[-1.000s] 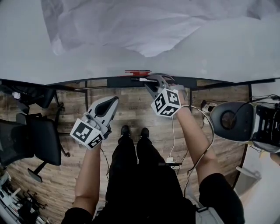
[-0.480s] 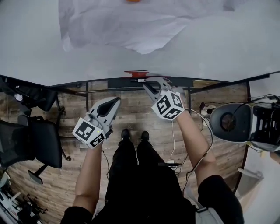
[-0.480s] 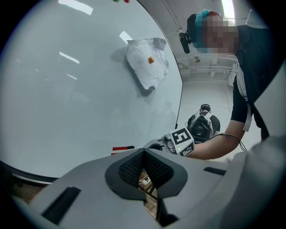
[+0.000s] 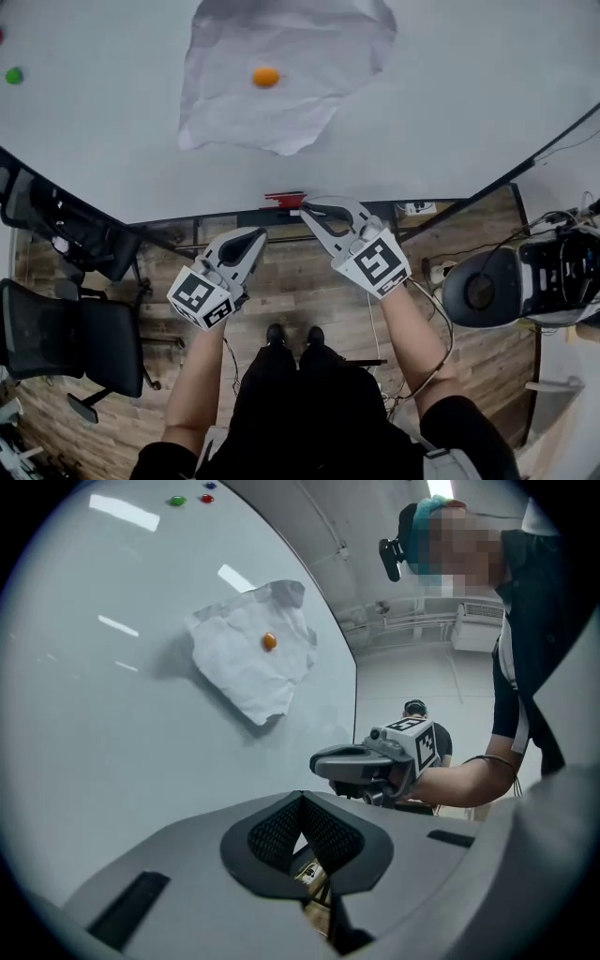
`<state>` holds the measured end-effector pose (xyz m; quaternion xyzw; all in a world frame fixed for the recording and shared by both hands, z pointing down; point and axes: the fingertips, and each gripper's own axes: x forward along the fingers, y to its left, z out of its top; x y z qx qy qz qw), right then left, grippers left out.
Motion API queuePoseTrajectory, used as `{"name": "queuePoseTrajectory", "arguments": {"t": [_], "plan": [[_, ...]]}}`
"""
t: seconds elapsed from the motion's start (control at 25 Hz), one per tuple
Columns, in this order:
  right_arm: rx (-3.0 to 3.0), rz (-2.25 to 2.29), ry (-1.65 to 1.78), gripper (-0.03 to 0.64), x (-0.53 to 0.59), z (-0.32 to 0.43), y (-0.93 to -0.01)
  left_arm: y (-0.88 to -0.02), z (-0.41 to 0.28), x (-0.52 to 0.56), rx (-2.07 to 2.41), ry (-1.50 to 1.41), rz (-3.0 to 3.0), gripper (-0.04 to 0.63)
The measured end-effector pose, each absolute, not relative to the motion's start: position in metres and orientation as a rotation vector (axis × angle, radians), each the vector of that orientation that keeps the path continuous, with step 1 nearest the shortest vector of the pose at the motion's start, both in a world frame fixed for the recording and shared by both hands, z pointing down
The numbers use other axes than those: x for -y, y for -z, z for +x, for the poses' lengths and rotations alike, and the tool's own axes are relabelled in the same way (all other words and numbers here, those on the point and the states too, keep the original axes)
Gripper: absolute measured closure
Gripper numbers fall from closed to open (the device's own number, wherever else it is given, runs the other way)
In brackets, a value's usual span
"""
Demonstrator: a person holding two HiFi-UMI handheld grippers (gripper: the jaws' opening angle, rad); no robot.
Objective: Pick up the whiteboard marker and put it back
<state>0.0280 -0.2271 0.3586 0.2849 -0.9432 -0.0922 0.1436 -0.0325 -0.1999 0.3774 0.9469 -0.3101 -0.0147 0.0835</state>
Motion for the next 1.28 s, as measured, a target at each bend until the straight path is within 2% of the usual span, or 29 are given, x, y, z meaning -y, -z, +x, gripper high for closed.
{"name": "queuePoseTrajectory", "arguments": {"t": [0.2, 0.4, 0.72, 0.96, 1.28], "plan": [[2.865, 0.903, 0.197, 0.591, 0.216, 0.042, -0.294, -0.329, -0.021, 0.198, 0.928, 0.028, 2.882, 0.589], [2.974, 0.951, 0.126, 0.594, 0.185, 0.061, -0.267, -0.306, -0.003, 0.177, 0.935, 0.011, 2.925, 0.589], [3.03, 0.984, 0.013, 0.597, 0.131, 0.072, -0.296, -0.312, 0.013, 0.136, 0.901, -0.021, 2.96, 0.589], [3.013, 0.966, 0.001, 0.597, 0.096, 0.065, -0.285, -0.292, 0.017, 0.102, 0.853, -0.011, 2.976, 0.589], [2.978, 0.977, -0.066, 0.597, 0.103, 0.066, -0.299, -0.295, 0.016, 0.1, 0.847, -0.019, 2.964, 0.589]]}}
